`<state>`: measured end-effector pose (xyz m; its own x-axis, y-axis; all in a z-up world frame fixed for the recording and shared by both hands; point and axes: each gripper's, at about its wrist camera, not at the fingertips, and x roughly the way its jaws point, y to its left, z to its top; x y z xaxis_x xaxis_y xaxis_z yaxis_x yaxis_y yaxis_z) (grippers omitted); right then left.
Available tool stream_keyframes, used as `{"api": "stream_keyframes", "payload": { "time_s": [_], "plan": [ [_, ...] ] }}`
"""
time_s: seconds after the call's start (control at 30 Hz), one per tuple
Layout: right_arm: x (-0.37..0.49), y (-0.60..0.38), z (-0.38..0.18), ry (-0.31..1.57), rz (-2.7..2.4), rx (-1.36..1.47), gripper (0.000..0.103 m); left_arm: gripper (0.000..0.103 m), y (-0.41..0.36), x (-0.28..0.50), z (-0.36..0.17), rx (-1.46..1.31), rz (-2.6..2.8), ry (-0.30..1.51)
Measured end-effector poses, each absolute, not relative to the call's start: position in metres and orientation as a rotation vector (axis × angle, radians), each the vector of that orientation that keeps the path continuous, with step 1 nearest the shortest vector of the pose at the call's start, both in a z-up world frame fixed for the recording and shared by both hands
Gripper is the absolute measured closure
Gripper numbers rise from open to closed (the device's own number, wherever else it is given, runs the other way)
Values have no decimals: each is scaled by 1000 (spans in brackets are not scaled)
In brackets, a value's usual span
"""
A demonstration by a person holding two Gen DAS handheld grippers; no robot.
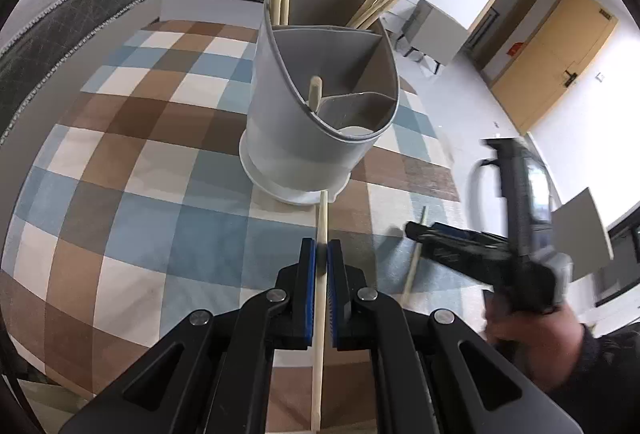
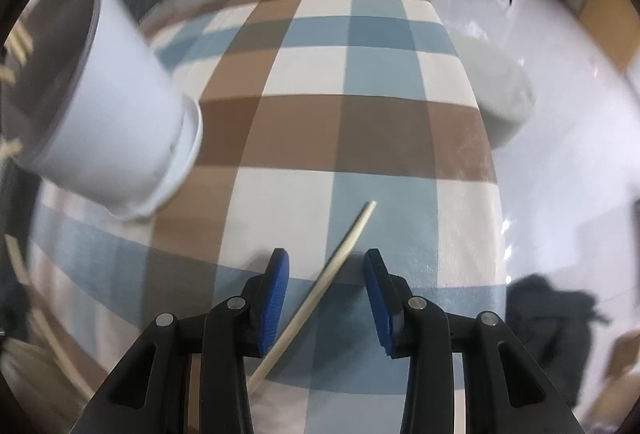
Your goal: Organize utensils
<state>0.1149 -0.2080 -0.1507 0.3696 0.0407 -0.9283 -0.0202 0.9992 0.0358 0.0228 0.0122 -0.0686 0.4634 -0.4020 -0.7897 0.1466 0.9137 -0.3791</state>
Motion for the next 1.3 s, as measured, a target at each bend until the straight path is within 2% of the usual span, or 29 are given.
{"api": "stream_keyframes", "payload": {
  "time_s": [0.03,0.1,0.17,0.9,1.2,1.3],
  "plan": [
    [115,-201,-151,1190,39,-12,69,102,15,23,-67,-293,-357,1038],
    [111,-186,-152,1180,72,-76,91,102,21,24,-64,-310,-365,1026],
    [106,-176,-152,1190,112,-104,98,102,29,26,-63,-352,-375,1028],
    [86,-132,-157,1327,320,-357,93,102,40,31,-68,-401,-369,1041],
    [57,-127,-157,1239,341,-361,98,102,33,30,-69,-369,-361,1041],
    [54,-136,-153,1217,347,-271,99,102,29,28,-67,-336,-358,1033]
  ]
}}
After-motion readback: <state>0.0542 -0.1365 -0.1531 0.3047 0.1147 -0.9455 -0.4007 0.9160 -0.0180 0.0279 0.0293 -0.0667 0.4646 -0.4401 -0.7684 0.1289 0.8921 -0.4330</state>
